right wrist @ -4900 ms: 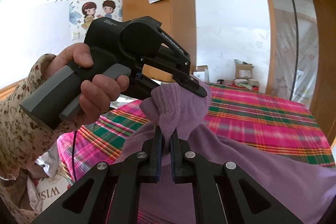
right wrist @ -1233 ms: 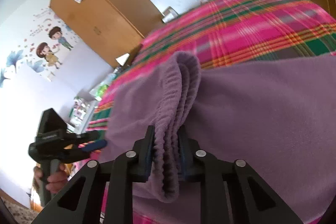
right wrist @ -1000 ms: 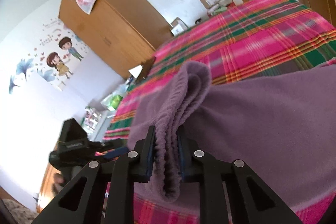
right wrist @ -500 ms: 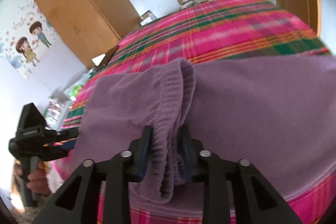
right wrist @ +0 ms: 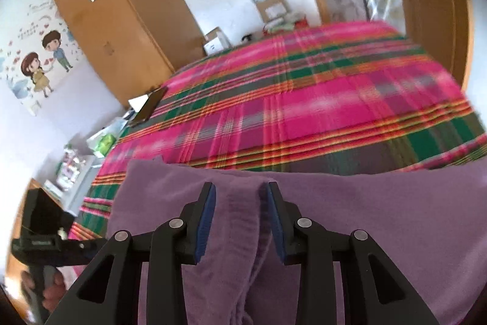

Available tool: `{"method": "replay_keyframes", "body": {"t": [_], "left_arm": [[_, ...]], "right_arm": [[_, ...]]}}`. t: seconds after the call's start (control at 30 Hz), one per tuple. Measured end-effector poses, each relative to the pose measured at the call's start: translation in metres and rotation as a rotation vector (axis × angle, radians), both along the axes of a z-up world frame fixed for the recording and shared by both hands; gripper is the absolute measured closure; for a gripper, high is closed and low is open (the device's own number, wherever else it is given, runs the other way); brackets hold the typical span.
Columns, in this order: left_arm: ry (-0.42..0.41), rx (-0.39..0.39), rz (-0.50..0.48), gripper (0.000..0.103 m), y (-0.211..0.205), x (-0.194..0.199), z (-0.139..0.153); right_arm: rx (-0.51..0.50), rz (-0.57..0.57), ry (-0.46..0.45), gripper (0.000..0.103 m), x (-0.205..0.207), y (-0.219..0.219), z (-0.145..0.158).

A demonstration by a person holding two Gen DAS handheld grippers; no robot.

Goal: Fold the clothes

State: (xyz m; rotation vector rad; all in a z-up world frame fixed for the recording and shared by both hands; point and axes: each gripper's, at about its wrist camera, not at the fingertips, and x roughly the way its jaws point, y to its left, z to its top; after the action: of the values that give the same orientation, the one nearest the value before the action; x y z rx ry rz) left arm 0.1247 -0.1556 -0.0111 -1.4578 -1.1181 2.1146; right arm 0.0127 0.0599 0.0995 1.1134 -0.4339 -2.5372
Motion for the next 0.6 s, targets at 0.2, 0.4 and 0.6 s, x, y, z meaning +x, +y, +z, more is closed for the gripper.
{"method": "replay_keyframes", "body": {"t": [0.2, 0.4, 0.6], "left_arm": [[0.002, -0.004, -0.005, 0.065, 0.001, -0.002, 0.001], [0.004, 0.0, -0.005, 0.065, 0.002, -0.001, 0.0], [0.0, 0.006, 0.0, 0.066, -0.001, 0.002, 0.0]], "right_arm": [[-0.002, 0.035, 0.051, 0.096, -0.002, -0.005, 0.004], [0.0, -0.038, 0.044, 0.097, -0.006, 0.004, -0.002], [0.066, -0.056, 0.017, 0.096, -0.01, 0.0, -0.014]]}}
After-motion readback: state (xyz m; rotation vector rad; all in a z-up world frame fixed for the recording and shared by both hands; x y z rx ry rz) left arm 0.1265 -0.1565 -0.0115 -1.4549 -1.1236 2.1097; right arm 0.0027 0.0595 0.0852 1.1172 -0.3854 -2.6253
